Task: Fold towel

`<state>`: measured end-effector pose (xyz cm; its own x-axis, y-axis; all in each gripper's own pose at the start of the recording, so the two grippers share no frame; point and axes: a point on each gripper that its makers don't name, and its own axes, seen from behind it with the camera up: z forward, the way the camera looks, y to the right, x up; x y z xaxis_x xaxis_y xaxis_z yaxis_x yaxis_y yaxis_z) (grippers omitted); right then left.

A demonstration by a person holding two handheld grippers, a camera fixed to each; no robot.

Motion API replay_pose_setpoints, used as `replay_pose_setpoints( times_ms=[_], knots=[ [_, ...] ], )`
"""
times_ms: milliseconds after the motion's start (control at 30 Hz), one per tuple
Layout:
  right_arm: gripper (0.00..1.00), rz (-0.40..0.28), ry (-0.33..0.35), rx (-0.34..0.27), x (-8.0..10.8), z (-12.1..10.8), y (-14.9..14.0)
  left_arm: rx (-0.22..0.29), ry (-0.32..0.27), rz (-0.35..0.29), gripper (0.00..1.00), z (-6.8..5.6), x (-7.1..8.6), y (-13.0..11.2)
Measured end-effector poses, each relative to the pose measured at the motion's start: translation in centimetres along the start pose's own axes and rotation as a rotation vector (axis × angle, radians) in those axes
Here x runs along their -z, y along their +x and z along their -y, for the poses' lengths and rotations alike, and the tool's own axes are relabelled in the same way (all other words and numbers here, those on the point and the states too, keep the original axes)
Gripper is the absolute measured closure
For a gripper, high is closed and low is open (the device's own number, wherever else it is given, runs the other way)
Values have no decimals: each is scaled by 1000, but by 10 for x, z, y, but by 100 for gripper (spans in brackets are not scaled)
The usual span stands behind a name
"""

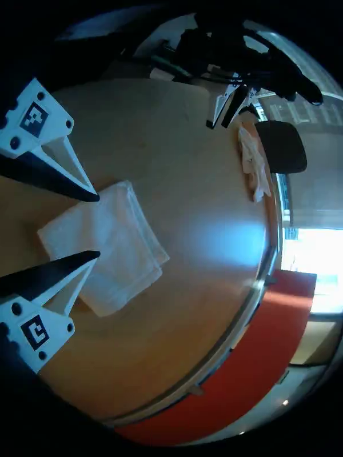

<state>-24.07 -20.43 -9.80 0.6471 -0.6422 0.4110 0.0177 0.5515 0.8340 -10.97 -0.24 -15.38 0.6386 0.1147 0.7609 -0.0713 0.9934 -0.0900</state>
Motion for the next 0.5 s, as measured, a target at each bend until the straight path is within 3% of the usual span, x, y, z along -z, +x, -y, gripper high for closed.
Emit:
replay_pose_setpoints(
  times_ms=[500],
  knots=[
    [35, 77, -40, -70, 9, -8, -54, -11, -3, 3, 19, -2, -1, 1]
  ],
)
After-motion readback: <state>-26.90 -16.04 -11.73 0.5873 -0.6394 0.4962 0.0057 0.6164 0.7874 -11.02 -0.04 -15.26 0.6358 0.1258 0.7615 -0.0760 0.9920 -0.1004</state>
